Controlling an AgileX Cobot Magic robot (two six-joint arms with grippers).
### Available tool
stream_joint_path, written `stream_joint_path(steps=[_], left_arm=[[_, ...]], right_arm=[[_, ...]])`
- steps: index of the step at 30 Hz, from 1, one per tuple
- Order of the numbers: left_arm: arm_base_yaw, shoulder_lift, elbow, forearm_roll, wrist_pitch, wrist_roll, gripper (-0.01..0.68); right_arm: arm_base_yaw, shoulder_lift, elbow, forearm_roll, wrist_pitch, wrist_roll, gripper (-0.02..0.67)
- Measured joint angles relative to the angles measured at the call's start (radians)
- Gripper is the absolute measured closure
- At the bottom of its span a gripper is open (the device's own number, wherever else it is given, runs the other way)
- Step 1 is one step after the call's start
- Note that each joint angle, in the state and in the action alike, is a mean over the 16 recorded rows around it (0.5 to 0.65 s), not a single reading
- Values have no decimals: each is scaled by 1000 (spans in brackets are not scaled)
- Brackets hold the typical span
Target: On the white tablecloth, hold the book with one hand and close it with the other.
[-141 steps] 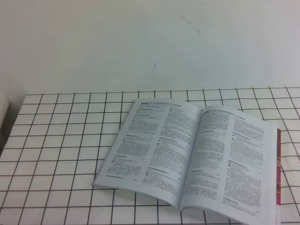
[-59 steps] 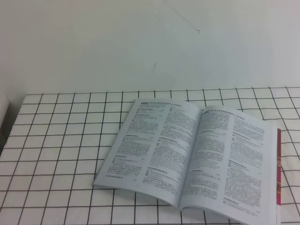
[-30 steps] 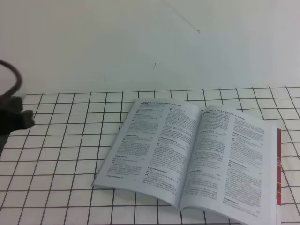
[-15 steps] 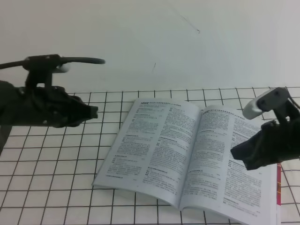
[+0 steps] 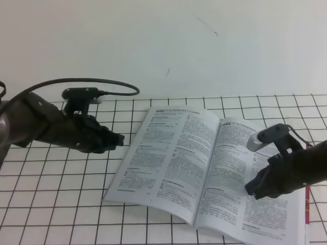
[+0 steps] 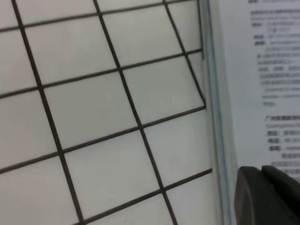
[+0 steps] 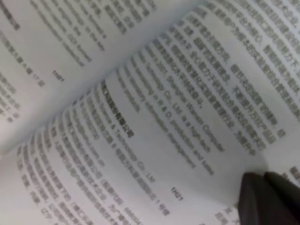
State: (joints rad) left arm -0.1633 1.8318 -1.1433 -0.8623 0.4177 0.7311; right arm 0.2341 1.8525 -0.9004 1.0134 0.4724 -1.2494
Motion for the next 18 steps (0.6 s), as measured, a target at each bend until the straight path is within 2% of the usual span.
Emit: stream_joint_path(steps=[10, 18], left_arm=[[-7, 109, -10, -13, -44, 3, 676], [-46, 141, -12, -36, -48, 3, 676]], right_arm=[[0, 29, -6, 0, -1, 0, 652], [0, 29, -7, 0, 1, 1, 652]])
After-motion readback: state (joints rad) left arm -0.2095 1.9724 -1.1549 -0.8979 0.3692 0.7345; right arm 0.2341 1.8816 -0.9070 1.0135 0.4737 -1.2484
